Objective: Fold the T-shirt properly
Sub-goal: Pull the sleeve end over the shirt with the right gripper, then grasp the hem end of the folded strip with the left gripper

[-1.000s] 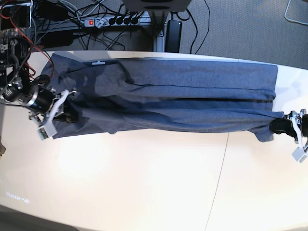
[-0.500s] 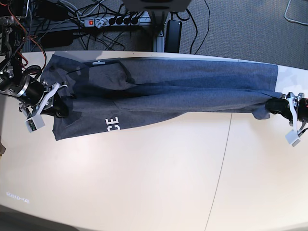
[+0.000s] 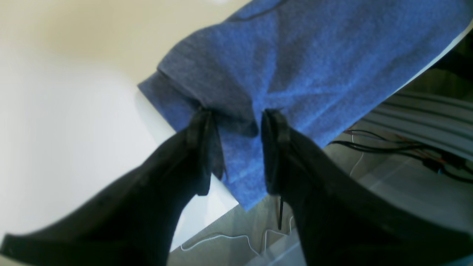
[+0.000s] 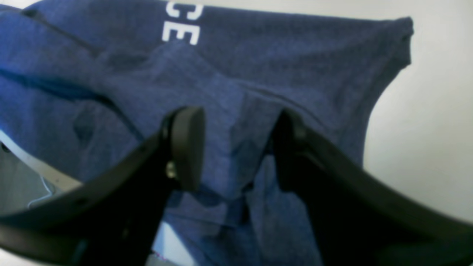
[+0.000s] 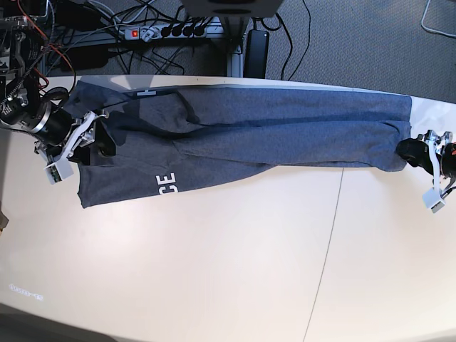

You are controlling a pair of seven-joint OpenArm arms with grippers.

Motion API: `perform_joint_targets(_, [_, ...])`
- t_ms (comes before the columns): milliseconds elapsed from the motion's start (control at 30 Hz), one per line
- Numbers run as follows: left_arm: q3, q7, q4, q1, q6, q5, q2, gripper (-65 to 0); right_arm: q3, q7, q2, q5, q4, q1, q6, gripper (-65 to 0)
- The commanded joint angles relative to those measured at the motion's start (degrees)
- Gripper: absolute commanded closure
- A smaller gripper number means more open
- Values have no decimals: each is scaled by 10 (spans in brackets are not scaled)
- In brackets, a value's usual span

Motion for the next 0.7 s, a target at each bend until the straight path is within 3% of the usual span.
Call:
perform_joint_targets(0, [-16,-14,5,-10,-1,-7,-15,-241,6,20,9,12,9,8,29,-306])
perform_joint_targets(167, [-95,-28,5,-10,-1,-10,-3,-199,6,59,9,14,10,21,29,-298])
perform_joint_targets(200, [-113,-31,5,-10,-1,-11,0,-169,6,60,7,14,10,25,29,-257])
perform_joint_targets(300, [-154,-30,5,-5,-1,-44,3,-90,6,57,-6,-2,10,36,29,0])
perform_joint_targets(500, [-173,-23,5,48,-1,-89,5,-13,6,60,-31,-43,9,34,29,0])
perform_joint_targets(667, [-173,-26,5,98,-1,-89,42,0,6,64,-37,-62,-8,34,29,0])
